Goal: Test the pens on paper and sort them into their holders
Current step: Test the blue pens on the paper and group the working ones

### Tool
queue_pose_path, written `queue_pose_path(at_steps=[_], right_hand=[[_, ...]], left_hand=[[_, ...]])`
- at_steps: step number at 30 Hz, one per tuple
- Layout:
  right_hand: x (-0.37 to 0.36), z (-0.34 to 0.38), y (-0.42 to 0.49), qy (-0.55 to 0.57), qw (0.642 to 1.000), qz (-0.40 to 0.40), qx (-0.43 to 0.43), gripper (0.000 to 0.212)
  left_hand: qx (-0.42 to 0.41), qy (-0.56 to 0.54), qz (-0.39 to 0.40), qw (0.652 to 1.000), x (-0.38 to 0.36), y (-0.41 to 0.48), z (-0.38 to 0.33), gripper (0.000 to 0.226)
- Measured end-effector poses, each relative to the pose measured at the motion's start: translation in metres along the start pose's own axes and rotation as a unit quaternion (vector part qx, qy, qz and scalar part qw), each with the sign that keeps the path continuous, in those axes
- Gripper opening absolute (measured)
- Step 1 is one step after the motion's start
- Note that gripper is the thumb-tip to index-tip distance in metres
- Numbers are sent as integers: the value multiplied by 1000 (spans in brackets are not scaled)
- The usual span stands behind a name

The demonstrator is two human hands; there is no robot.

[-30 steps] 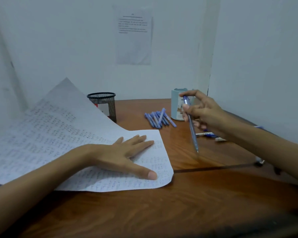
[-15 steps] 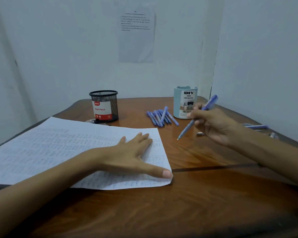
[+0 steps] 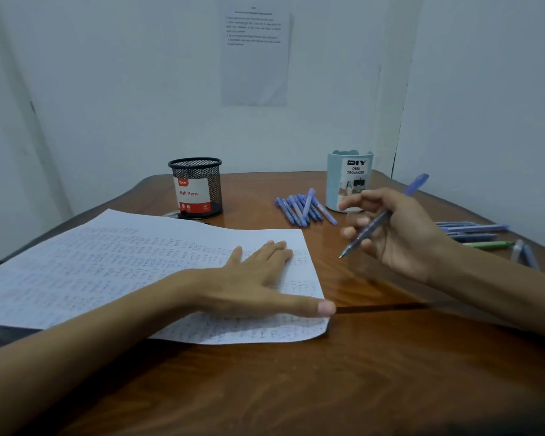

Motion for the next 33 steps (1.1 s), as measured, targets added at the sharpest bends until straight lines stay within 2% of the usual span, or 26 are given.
queue_pose_path(at_steps=[3,6,9,11,13,17,20,22,25,33], right_hand=[[-4,4,-3,-71,997,17,36,54],[-7,0,-4,-149,988,20,16,62],[-14,-8,-7,-228,973,29,-7,51],[-20,-12,-10,-260,965,41,0,37],[-25,-14,-11,-291,955,46,22,32],[-26,-16,-12,-327,944,26,39,41],[-29,-17,-12,-335,939,49,59,38],[-33,-18,-12,-348,932,70,71,35],[-35,-19,-10,-381,918,79,82,37],[-33,-21,-11,-385,916,92,69,40]], left_hand=[[-6,21,-8,1000,-1,1,-1,131],[-10,30,-3,999,1,1,0,147],[2,32,-1,999,1,-1,-4,136],[10,29,-1,1000,1,-3,-6,121],[12,25,3,1000,2,-3,-8,116],[6,22,17,1000,4,-5,-10,122],[-2,21,17,1000,5,-4,-9,117],[-15,25,13,999,4,-3,-8,127],[-31,27,4,999,4,-2,-6,131],[-47,32,10,998,3,1,-1,146]])
Point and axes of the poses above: each hand's wrist, its own y-axis towards the middle knuckle, its own x-axis out of the back of the hand, z = x × y, the point moved 3 cm from there along y, towards the middle knuckle, and after that the axes turned 9 degrees about -x, right-handed, at the moved point
